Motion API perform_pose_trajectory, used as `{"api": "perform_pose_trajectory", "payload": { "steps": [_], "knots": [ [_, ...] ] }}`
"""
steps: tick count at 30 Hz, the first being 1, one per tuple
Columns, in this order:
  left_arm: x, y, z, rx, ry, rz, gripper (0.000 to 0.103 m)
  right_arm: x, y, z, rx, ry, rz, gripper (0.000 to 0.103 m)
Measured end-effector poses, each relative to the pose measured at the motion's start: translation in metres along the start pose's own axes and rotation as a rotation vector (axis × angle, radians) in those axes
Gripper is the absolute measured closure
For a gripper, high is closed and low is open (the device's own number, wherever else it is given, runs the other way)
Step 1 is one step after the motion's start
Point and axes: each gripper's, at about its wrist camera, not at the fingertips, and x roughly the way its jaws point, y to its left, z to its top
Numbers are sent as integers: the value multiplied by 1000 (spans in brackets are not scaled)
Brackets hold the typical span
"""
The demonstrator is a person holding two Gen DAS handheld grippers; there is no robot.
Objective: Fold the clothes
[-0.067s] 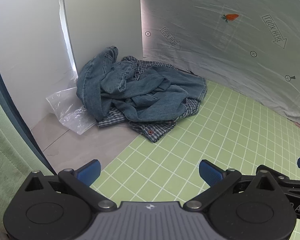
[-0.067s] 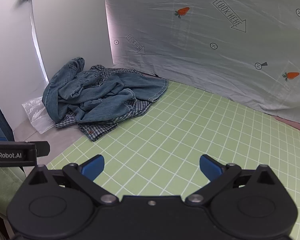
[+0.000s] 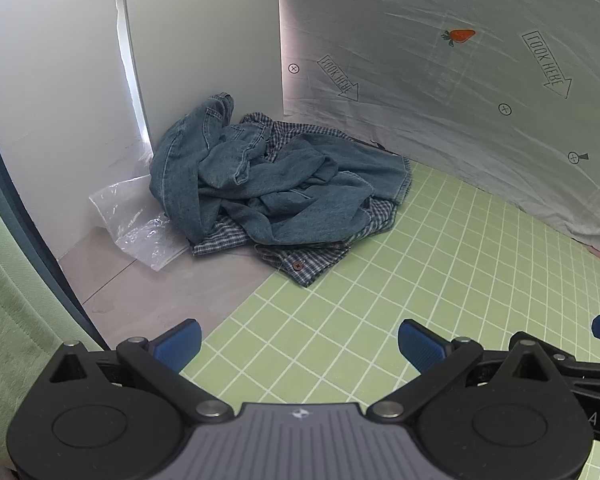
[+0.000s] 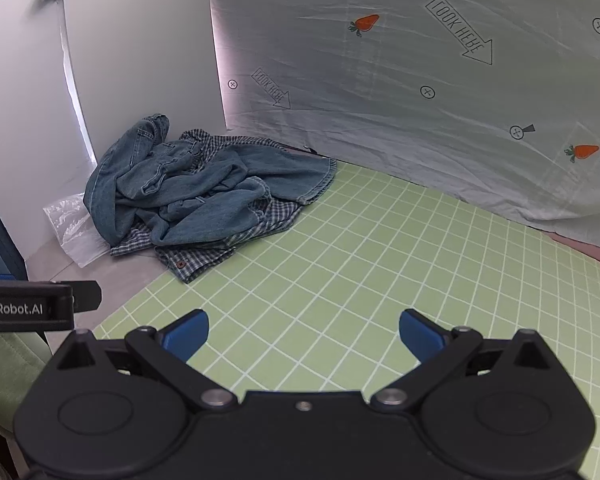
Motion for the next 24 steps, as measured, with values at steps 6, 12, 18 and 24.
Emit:
{"api": "perform_pose_trajectory", "payload": {
  "steps": [6,12,18,24],
  "knots": [
    [3,-1,2,-8,11,-1,0,2,2,1,2,6,-1,0],
    [-1,-6,5,-7,13,8,0,3,-2,-3,10,5,4,0],
    [2,-8,6,-1,10,12,0,5,0,-4,9,6,-2,0],
    [4,-8,5,3,7,14,0,6,-1,-5,15,11,-6,0]
  ]
}}
